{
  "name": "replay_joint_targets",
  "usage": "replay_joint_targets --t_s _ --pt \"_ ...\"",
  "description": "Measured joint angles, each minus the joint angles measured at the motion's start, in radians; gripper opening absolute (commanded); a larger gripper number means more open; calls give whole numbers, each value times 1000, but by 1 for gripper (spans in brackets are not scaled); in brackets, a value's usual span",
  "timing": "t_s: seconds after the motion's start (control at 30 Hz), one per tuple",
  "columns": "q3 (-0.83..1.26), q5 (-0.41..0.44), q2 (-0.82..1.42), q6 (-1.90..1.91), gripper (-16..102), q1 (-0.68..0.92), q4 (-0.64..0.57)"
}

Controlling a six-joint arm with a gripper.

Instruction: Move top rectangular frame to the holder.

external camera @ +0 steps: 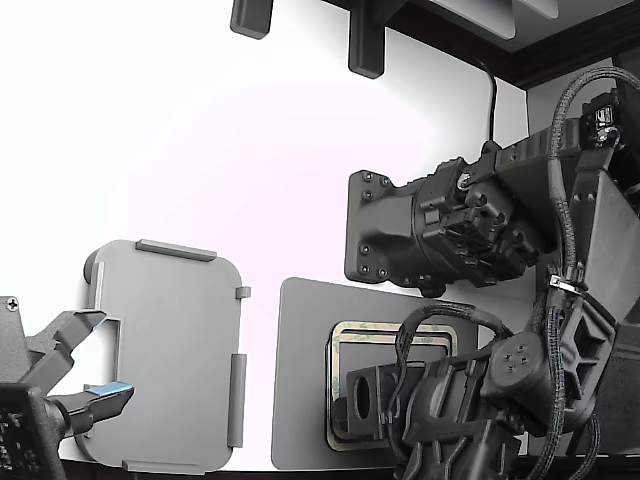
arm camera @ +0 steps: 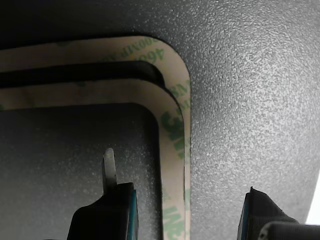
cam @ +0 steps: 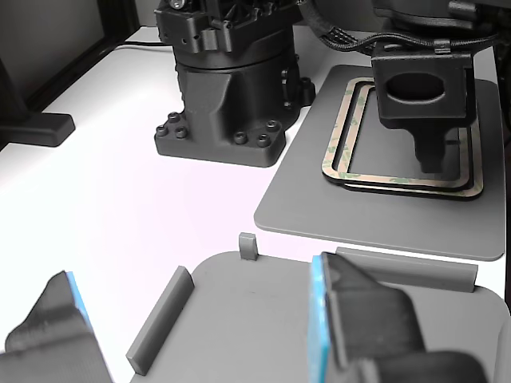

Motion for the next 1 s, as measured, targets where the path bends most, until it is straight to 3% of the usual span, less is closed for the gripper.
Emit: replay_joint_targets --t_s 0.53,1.0 --pt "34 8 -20 -21 67 0 -38" --pt "74 29 -20 2 48 0 -72"
